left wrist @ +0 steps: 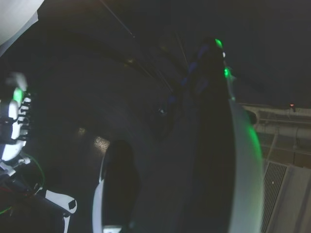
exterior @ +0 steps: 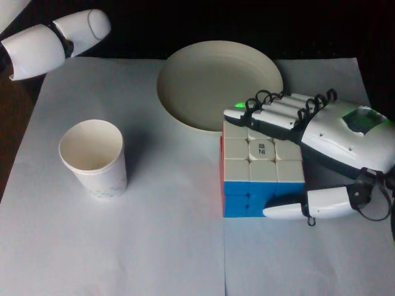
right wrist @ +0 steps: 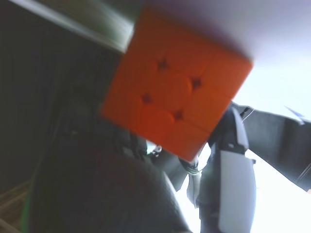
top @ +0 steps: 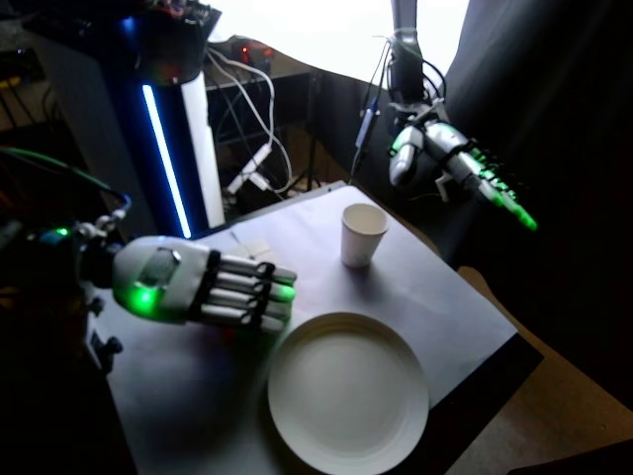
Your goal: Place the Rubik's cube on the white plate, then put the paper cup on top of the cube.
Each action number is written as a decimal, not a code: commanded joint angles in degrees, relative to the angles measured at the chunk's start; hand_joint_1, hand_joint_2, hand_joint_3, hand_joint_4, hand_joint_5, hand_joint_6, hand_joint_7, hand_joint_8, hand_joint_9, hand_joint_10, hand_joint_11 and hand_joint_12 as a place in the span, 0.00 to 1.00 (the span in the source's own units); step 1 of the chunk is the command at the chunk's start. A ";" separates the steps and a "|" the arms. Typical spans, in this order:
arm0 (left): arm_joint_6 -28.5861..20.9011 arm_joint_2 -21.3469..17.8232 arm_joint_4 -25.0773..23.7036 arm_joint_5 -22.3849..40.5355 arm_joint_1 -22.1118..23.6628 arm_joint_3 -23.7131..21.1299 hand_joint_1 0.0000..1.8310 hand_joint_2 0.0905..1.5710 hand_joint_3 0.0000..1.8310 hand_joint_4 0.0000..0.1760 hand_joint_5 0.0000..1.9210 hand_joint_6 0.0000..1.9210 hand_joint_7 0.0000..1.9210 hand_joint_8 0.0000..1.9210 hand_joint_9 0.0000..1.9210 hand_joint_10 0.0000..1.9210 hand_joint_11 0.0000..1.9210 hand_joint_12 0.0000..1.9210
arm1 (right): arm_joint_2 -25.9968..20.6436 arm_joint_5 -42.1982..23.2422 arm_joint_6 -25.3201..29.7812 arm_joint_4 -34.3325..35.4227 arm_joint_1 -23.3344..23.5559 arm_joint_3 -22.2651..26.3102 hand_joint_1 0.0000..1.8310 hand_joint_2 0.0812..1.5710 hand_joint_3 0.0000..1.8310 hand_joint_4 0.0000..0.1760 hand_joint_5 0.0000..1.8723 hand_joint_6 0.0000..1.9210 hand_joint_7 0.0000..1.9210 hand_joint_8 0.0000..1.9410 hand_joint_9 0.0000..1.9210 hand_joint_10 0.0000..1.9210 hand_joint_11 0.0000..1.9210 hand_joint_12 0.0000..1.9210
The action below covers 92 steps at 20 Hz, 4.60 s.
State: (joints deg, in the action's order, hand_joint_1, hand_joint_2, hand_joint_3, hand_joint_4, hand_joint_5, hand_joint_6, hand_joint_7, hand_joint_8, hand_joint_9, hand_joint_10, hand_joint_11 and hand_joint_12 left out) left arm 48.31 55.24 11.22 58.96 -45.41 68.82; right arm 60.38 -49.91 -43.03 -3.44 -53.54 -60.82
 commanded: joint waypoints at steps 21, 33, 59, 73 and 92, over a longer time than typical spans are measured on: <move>-0.11 0.13 1.38 7.36 -0.73 0.41 0.06 0.80 0.00 0.61 0.00 0.00 0.00 0.00 0.00 0.00 0.00 0.00 | 3.37 -5.26 -0.36 1.28 17.15 -9.73 0.59 0.84 0.00 0.02 0.23 0.86 0.27 0.84 0.31 0.96 0.40 1.00; -0.40 0.31 1.35 8.17 -0.78 0.59 0.10 0.83 0.00 0.35 0.01 0.00 0.00 0.00 0.00 0.00 0.00 0.25 | 16.24 8.03 -0.43 10.52 20.32 -23.87 0.59 0.75 0.00 0.00 0.06 0.45 0.13 0.39 0.10 0.69 0.05 0.92; -0.63 -3.49 0.97 11.02 -4.88 -3.38 0.25 0.70 0.00 0.32 0.04 0.00 0.01 0.00 0.00 0.00 0.00 0.06 | -8.60 -16.81 -12.07 11.87 1.75 5.11 0.42 0.80 0.00 0.00 0.07 0.57 0.18 0.64 0.11 0.76 0.00 0.94; -0.81 -7.57 -2.61 14.61 -17.92 -12.47 0.29 0.60 0.00 0.98 0.00 0.00 0.00 0.00 0.00 0.00 0.00 0.00 | -10.71 -19.49 -12.08 15.94 -5.48 8.41 0.40 0.80 0.00 0.00 0.06 0.27 0.13 0.22 0.09 0.46 0.00 0.73; -2.98 0.22 -0.98 3.01 -17.03 -5.97 0.47 0.75 0.00 0.28 0.13 0.44 0.11 0.57 0.09 0.75 0.07 0.94 | -10.68 -19.83 -12.08 16.33 -5.47 8.36 0.36 0.80 0.00 0.00 0.11 0.03 0.17 0.01 0.07 0.32 0.00 0.62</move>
State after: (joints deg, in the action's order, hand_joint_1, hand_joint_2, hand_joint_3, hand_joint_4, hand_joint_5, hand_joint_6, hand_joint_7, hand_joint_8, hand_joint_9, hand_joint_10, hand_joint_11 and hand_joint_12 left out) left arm 45.34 55.13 10.24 56.86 -62.96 62.78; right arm 49.74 -62.70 -55.27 13.32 -59.55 -52.40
